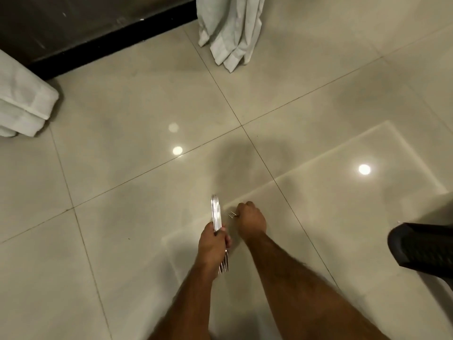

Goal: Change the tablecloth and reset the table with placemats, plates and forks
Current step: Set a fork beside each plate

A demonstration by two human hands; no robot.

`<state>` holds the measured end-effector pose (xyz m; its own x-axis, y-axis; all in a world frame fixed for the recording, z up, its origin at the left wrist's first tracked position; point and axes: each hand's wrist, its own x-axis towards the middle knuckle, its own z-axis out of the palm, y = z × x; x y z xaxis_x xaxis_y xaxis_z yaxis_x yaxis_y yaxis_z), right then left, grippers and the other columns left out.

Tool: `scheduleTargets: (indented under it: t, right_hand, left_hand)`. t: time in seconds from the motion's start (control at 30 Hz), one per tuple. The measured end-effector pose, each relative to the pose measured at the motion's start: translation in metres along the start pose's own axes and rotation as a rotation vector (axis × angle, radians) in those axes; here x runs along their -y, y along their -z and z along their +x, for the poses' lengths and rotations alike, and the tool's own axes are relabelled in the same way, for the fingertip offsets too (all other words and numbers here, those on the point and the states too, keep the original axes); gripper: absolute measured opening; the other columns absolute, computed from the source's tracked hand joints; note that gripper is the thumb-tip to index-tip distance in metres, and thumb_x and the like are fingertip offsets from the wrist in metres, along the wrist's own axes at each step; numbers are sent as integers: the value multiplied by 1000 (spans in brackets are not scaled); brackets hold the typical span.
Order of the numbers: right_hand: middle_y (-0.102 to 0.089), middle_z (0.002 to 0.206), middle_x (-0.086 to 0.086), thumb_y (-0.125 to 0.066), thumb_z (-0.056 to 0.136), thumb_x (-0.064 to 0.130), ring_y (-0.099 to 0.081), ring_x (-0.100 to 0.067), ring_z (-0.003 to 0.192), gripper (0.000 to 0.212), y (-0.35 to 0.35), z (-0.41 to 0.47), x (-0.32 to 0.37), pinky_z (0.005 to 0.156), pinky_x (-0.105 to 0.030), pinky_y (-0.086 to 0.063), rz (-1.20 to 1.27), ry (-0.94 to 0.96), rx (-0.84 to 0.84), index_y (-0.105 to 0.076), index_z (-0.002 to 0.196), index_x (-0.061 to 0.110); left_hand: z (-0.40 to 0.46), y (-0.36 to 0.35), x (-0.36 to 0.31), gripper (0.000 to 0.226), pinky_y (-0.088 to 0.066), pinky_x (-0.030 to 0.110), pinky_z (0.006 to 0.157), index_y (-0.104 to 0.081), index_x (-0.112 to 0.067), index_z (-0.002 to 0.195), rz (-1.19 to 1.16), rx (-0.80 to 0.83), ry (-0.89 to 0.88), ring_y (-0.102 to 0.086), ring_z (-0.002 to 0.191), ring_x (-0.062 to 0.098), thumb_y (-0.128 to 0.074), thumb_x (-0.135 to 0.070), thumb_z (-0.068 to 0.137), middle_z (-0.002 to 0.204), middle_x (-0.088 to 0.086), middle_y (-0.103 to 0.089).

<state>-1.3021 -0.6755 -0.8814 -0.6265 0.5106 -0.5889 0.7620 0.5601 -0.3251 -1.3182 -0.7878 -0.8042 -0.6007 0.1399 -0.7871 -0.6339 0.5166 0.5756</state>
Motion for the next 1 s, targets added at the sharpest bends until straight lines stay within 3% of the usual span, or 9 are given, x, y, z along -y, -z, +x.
scheduleTargets:
  t: [0.1,0.17,0.33,0.5,0.7,0.83,1.0]
  right_hand:
    - [-69,93,-6,-62,88,16,-65,-27,90,7,32,-16,-5,76,-32,-51,227,-92,-6,-65,82,16]
    - [-67,72,-2,-75,80,15,-65,-21,72,21,70,-35,-3,68,-30,-50,543,-153,-31,-60,65,20]
    - [-62,63,-5,-75,80,-2,-58,-14,52,26,258,-139,18,53,-28,-49,1104,-134,-122,-56,68,12]
    - [-64,72,-6,-68,86,-2,-60,-16,60,10,462,-298,32,56,-28,-53,1306,-80,-205,-63,95,1]
    - [-63,68,-8,-68,86,-2,-60,-20,58,22,640,-489,-1,55,-30,-50,1419,-121,-471,-56,73,11]
    - [-60,62,-3,-65,88,-1,-58,-11,50,23,698,-596,-61,50,-25,-49,1480,-157,-666,-54,75,13]
    - [-61,68,-5,-66,88,0,-62,-11,51,23,718,-718,-168,49,-24,-50,1544,-203,-865,-51,78,15]
  left_hand:
    - [-24,7,-15,16,-44,31,60,-56,-20,95,6,8,12,-50,59,15,-43,-13,101,67,2,-55]
    - [-54,5,-37,13,-46,29,59,-56,-18,101,38,44,-13,-50,59,12,-44,-17,103,70,1,-56]
    - [-170,-13,-154,12,-47,30,60,-58,-15,103,90,119,-154,-49,60,13,-47,-21,102,73,1,-57]
    - [-340,-28,-292,17,-44,29,56,-57,-14,96,197,306,-280,-47,59,14,-51,-29,99,73,3,-53]
    - [-560,-84,-406,29,-45,27,54,-61,-14,106,344,640,-441,-51,59,14,-47,-39,101,76,5,-59]
    - [-671,-135,-419,11,-40,25,50,-58,-13,95,388,864,-507,-44,52,9,-55,-24,99,70,2,-53]
    - [-791,-217,-388,14,-36,20,42,-54,-16,86,530,1112,-542,-42,44,6,-55,-19,99,63,-1,-47]
